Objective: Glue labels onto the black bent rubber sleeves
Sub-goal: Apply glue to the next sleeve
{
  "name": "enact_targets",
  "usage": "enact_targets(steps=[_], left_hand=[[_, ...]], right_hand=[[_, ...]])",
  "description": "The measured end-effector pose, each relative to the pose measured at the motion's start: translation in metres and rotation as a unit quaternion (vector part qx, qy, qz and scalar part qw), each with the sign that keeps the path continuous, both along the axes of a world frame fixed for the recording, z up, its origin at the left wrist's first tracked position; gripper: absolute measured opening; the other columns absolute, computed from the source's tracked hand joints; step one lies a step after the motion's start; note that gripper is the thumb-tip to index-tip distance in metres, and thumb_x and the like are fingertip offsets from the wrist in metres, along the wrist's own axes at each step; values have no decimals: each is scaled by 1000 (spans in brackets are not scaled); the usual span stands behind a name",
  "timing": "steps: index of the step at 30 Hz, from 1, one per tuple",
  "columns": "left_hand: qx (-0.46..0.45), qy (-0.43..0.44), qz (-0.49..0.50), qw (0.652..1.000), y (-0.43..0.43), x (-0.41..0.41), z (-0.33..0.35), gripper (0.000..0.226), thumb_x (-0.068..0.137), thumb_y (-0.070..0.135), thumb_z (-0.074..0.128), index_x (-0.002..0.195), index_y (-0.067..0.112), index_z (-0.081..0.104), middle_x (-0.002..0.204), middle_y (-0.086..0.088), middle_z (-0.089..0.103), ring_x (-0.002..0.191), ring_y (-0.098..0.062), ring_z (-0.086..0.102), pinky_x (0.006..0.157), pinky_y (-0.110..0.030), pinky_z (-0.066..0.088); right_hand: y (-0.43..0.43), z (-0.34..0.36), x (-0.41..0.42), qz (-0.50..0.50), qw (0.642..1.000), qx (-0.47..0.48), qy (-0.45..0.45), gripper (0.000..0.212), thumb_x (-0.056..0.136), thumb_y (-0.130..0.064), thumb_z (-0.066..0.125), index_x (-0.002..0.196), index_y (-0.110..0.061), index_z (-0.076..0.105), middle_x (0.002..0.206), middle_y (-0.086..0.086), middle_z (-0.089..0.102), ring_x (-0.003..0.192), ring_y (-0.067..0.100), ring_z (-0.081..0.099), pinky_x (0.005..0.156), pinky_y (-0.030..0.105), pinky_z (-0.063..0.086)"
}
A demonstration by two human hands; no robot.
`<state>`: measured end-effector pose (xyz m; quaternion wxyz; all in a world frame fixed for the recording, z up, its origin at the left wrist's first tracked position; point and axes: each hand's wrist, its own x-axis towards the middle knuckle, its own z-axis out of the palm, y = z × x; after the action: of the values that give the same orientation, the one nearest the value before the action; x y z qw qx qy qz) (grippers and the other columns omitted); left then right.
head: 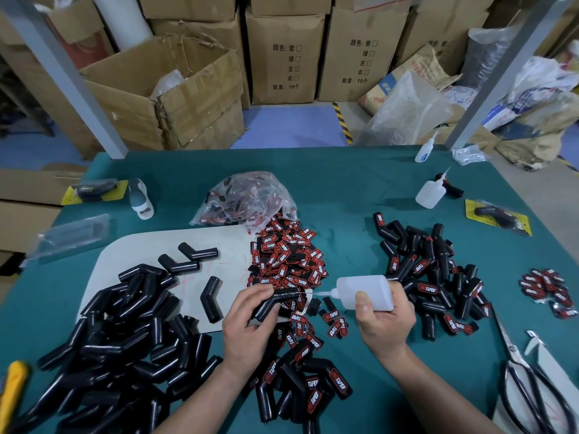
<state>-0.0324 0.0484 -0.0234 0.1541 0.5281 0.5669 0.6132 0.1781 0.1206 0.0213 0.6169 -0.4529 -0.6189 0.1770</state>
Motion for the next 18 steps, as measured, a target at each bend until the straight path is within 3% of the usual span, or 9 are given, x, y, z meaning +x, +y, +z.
enact_targets(steps=[5,10,14,18], left_hand=[[-8,-8,1,1000,0,1,2,34,81,0,76,113,11,72,120,10,68,113,-7,66,102,-16,48],[-14,-11,18,1000,0,1,3,34,82,-3,79,112,11,72,116,-2,69,112,-8,66,102,-17,48],[-9,-1,17,1000,1,1,3,36,79,-8,77,112,5,71,113,-10,69,112,-5,65,90,-8,50],[-11,0,14,1000,0,1,3,36,78,-9,77,111,4,72,113,-9,68,111,-5,66,92,-9,50]], right_hand=[[0,-1,0,7,1000,-8,3,68,93,-60,57,77,6,58,61,-2,52,64,-12,55,49,6,38],[0,0,0,10,1000,-3,-3,69,93,-59,56,75,8,58,61,-2,51,60,-3,53,52,2,37],[-1,1,-1,0,1000,-12,0,70,92,-62,55,75,6,59,61,-5,50,65,-18,54,56,-1,36],[0,1,-1,-2,1000,-10,2,72,92,-62,55,75,7,58,61,-3,50,60,-4,53,53,1,37]])
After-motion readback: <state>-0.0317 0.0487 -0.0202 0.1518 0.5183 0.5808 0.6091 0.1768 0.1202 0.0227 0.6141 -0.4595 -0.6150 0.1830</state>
